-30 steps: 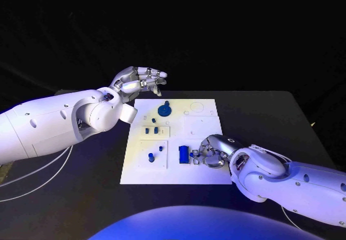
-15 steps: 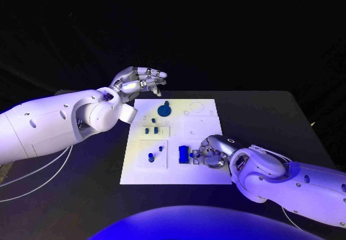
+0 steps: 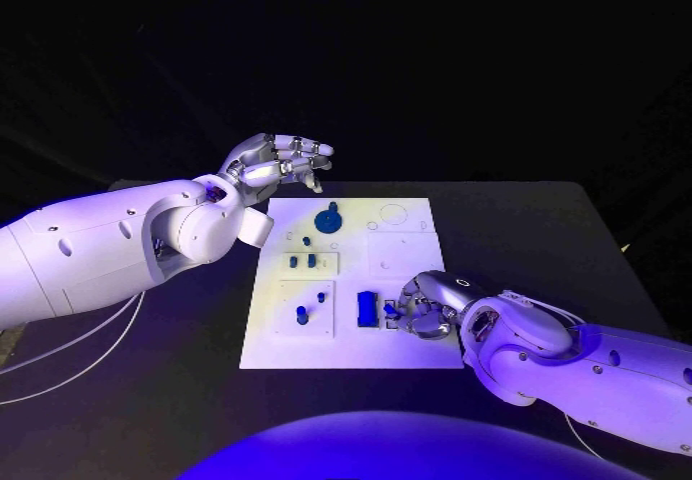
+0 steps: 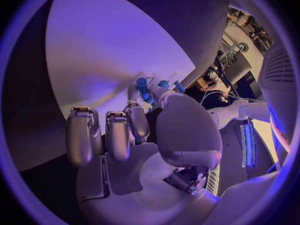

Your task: Assemble the parts on the task board

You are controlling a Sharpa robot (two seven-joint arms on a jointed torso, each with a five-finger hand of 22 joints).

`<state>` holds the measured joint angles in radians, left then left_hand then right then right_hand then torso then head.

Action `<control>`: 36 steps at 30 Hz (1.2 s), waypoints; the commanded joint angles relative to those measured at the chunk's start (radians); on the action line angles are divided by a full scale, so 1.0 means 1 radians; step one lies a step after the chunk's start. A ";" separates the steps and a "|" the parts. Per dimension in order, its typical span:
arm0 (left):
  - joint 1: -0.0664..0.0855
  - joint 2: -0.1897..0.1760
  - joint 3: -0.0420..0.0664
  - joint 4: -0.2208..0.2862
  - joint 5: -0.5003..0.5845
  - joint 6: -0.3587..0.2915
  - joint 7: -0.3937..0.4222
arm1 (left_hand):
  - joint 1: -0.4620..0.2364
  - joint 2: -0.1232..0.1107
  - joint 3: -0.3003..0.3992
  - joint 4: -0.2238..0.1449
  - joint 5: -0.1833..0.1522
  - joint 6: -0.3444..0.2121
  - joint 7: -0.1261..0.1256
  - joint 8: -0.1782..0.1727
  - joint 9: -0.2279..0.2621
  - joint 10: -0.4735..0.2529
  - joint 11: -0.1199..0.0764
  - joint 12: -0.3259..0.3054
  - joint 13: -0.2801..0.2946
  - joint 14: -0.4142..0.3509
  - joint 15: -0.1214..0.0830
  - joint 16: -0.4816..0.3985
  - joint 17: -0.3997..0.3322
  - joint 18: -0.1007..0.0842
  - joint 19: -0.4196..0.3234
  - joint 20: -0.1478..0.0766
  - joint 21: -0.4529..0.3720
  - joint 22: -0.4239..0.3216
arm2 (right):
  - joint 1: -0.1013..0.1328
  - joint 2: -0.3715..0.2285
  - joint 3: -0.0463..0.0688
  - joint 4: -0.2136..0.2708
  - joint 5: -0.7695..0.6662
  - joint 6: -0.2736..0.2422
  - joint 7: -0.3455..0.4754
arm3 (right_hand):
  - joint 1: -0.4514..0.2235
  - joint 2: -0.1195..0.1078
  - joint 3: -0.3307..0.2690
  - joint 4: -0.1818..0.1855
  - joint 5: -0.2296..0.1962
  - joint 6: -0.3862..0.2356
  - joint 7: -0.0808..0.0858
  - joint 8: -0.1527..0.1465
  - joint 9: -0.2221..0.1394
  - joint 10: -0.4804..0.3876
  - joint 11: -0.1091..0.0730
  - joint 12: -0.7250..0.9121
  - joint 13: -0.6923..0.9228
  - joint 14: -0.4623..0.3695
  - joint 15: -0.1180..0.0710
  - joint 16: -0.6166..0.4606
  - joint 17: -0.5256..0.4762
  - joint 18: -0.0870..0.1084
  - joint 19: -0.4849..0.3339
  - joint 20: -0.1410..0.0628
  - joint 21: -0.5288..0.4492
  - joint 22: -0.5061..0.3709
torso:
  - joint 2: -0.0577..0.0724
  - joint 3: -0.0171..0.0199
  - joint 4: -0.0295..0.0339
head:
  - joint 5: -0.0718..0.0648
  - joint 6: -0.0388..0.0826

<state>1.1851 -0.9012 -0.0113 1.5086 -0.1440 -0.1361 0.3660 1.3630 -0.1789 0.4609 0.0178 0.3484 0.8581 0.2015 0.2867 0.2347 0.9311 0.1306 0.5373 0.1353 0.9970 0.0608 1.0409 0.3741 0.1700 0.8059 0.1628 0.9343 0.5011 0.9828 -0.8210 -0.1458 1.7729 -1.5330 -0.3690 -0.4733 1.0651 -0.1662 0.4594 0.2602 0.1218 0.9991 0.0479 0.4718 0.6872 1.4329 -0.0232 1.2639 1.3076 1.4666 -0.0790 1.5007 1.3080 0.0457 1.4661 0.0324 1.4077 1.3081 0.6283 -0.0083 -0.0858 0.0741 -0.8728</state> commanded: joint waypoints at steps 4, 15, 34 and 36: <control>0.000 0.001 0.000 0.001 -0.002 0.016 0.003 | 0.003 0.007 0.004 0.005 0.006 -0.009 -0.001 -0.006 0.001 -0.006 0.002 0.005 0.001 -0.006 0.001 0.005 -0.001 0.013 0.006 -0.001 -0.006 -0.001 | -0.001 0.000 0.000 0.001 -0.016 -0.002 0.006 | -0.029 0.011 -0.011 0.028 -0.006 0.006 0.006 -0.004 -0.002 0.004 0.004 -0.003 0.038 0.073 -0.002 0.002 0.100 -0.013 0.053 -0.004 0.003 0.219 | 0.000 0.0004 -0.0002 | 0.001 0.000; 0.001 0.001 0.000 0.001 -0.002 0.017 0.001 | 0.002 0.009 0.005 0.006 0.006 -0.009 0.000 -0.006 0.001 -0.007 0.002 0.005 0.001 -0.006 0.002 0.005 -0.001 0.013 0.006 -0.001 -0.006 -0.001 | -0.001 0.001 0.000 0.006 -0.016 0.008 0.013 | 0.016 0.005 -0.008 -0.003 0.012 0.006 0.001 -0.003 -0.001 0.006 0.000 0.000 0.042 0.073 -0.005 0.003 0.103 -0.014 0.055 -0.006 0.007 0.220 | 0.000 0.0001 0.0000 | 0.000 0.000; 0.001 0.001 0.000 0.001 -0.002 0.016 -0.001 | 0.003 0.010 0.005 0.007 0.007 -0.009 0.000 -0.006 0.002 -0.008 0.002 0.005 0.001 -0.006 0.002 0.005 -0.001 0.013 0.007 -0.001 -0.006 -0.002 | -0.001 0.008 0.000 0.000 -0.012 0.014 0.004 | 0.052 0.069 0.119 -0.077 0.092 0.011 -0.003 0.006 0.006 0.025 -0.004 0.025 0.066 0.076 -0.010 0.009 0.118 -0.017 0.060 -0.011 0.023 0.225 | 0.000 -0.0002 0.0002 | 0.003 0.000; 0.001 0.001 0.000 0.001 -0.002 0.017 -0.002 | 0.003 0.010 0.005 0.007 0.007 -0.009 0.000 -0.006 0.002 -0.008 0.002 0.005 0.001 -0.006 0.002 0.005 -0.001 0.013 0.007 -0.001 -0.006 -0.002 | -0.001 0.009 0.000 0.000 -0.010 0.015 0.005 | 0.043 0.068 0.118 -0.073 0.093 0.011 -0.003 0.006 0.006 0.025 -0.004 0.024 0.066 0.076 -0.010 0.009 0.118 -0.017 0.060 -0.011 0.023 0.225 | 0.000 -0.0001 0.0005 | 0.001 0.000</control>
<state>1.1851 -0.9010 -0.0113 1.5082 -0.1441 -0.1348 0.3605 1.3630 -0.1789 0.4638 0.0207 0.3520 0.8580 0.2015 0.2867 0.2356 0.9311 0.1306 0.5372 0.1353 0.9970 0.0608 1.0409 0.3743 0.1700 0.8059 0.1628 0.9343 0.5003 0.9828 -0.8136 -0.1456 1.7733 -1.5380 -0.3688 -0.4693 1.1234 -0.0895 0.5498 0.2110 0.2092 1.0010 0.0489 0.4718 0.6947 1.4528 -0.0284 1.2846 1.3074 1.4666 -0.0862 1.5046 1.3076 0.0457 1.4660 0.0251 1.4269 1.3077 0.6284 -0.0083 -0.0851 0.0747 -0.8728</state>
